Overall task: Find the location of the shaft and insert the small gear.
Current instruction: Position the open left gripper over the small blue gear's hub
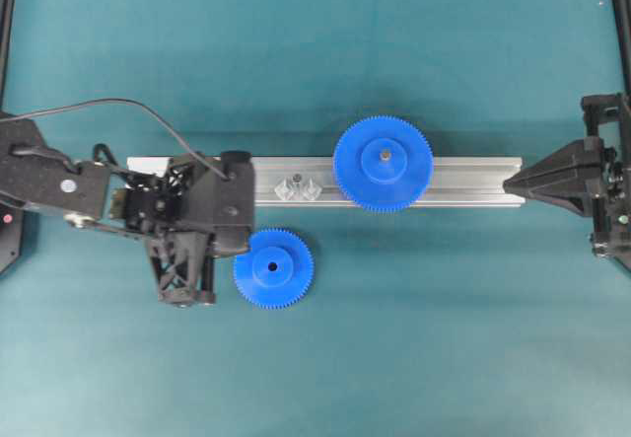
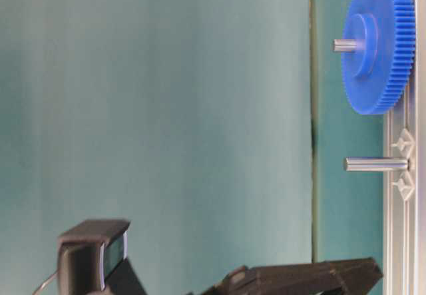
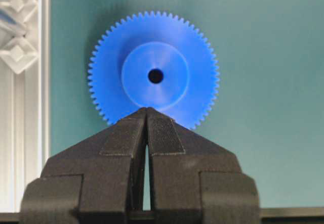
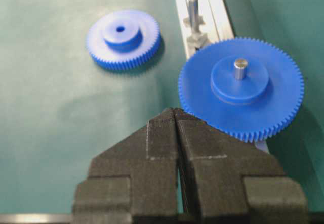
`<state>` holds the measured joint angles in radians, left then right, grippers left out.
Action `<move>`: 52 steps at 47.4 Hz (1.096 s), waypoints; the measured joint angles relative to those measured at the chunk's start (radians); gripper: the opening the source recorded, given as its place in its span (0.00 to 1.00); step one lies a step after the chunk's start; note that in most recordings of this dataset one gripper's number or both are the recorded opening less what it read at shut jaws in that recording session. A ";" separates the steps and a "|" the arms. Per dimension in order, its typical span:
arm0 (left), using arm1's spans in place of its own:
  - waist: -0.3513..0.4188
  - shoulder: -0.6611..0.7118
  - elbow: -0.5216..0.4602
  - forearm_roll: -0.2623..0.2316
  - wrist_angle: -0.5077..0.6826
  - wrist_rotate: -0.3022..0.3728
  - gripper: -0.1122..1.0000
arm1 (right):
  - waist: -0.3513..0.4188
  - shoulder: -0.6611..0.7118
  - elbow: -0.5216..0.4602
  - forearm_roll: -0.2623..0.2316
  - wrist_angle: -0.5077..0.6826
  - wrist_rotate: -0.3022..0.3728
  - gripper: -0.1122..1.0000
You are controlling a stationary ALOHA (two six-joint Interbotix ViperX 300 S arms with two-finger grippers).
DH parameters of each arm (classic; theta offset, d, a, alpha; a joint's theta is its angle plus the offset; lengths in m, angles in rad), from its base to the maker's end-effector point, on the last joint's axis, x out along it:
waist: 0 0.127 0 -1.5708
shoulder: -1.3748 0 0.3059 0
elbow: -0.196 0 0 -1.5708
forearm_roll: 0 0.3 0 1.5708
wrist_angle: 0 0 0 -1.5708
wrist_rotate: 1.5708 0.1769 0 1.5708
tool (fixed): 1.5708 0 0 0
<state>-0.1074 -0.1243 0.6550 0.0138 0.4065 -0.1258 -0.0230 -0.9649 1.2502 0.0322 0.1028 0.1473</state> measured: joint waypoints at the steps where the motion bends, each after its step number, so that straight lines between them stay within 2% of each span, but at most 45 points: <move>1: 0.000 0.003 -0.005 0.000 0.006 0.000 0.08 | 0.000 0.000 -0.002 0.000 -0.002 0.000 0.10; 8: 0.000 0.046 -0.055 0.000 0.055 0.011 0.08 | -0.003 0.002 0.000 0.000 0.000 0.000 0.10; 27: -0.002 0.160 -0.189 0.000 0.193 0.118 0.08 | -0.008 0.000 0.000 -0.002 0.002 0.002 0.10; 37: -0.017 0.199 -0.235 0.000 0.216 0.123 0.08 | -0.015 0.000 -0.002 0.000 0.002 0.000 0.10; 52: -0.046 0.229 -0.253 0.000 0.247 0.123 0.08 | -0.017 0.002 -0.002 0.000 0.000 0.000 0.10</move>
<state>-0.1534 0.1043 0.4019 0.0138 0.6535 -0.0031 -0.0399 -0.9633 1.2487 0.0322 0.1028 0.1473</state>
